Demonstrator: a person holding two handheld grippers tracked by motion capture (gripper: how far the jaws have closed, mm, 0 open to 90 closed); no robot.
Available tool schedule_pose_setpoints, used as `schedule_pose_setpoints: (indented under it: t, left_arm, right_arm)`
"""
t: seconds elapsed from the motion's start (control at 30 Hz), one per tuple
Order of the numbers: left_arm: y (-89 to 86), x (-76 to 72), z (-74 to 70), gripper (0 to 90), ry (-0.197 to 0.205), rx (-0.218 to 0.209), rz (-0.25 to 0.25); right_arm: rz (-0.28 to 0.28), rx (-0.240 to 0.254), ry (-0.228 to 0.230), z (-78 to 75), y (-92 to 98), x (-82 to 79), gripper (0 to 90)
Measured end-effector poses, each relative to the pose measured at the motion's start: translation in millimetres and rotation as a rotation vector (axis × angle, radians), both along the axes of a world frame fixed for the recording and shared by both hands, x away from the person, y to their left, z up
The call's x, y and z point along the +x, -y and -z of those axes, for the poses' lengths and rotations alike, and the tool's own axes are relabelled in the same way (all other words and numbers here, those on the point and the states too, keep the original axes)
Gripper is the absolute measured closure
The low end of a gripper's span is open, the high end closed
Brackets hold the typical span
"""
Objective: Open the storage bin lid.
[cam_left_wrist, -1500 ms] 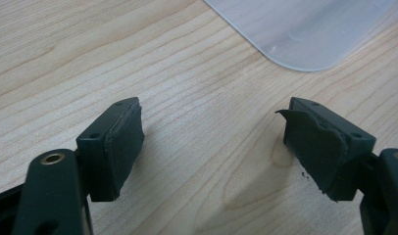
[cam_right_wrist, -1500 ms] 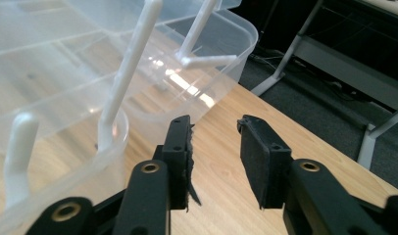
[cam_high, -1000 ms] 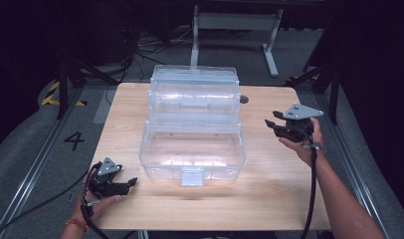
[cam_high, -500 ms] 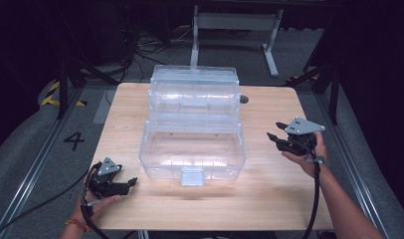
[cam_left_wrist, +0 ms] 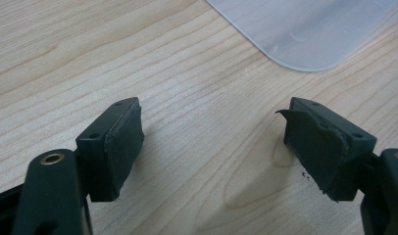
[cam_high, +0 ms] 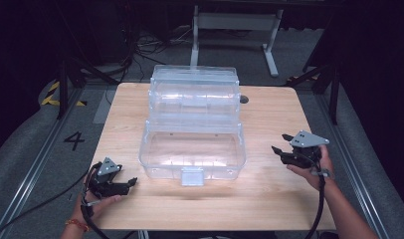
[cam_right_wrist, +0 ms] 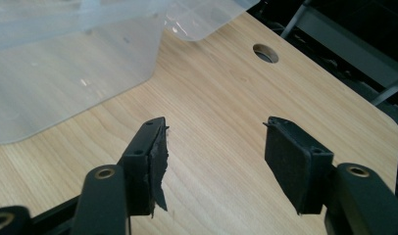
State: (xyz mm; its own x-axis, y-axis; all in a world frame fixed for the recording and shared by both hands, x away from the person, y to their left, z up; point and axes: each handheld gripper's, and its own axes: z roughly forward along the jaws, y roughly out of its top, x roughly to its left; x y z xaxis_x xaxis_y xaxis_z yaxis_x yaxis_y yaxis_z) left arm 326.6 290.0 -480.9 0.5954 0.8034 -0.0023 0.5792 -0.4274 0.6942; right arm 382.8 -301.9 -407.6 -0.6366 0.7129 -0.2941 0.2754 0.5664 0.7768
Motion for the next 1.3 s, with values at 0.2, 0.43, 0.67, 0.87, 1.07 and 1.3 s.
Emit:
schedule_pose_setpoints:
  t: [0.2,0.43,0.67,0.87,1.07,1.3]
  left_arm:
    - [0.0,-0.1,0.0,23.0,0.000,-0.001,-0.001]
    - [0.0,-0.1,0.0,23.0,0.000,0.000,-0.001]
    - [0.1,-0.2,0.0,23.0,-0.006,-0.004,0.000]
    - [-0.2,-0.2,-0.3,22.9,-0.008,-0.002,0.000]
    - [-0.7,0.7,0.0,21.9,-0.009,-0.006,0.005]
    - [0.5,3.6,0.6,19.3,-0.004,-0.001,0.004]
  right_arm:
    - [0.028,0.015,-0.023,11.6,12.2,-8.3,39.0]
    - [0.070,0.044,-0.055,27.2,31.0,-18.9,34.7]
    - [0.102,0.063,-0.094,43.1,44.3,-25.9,33.6]
    - [0.107,0.056,-0.131,56.8,52.6,-34.9,31.9]
    - [0.109,0.076,-0.188,69.7,58.9,-44.8,27.5]
    - [0.095,0.142,-0.235,78.2,62.9,-49.9,24.6]
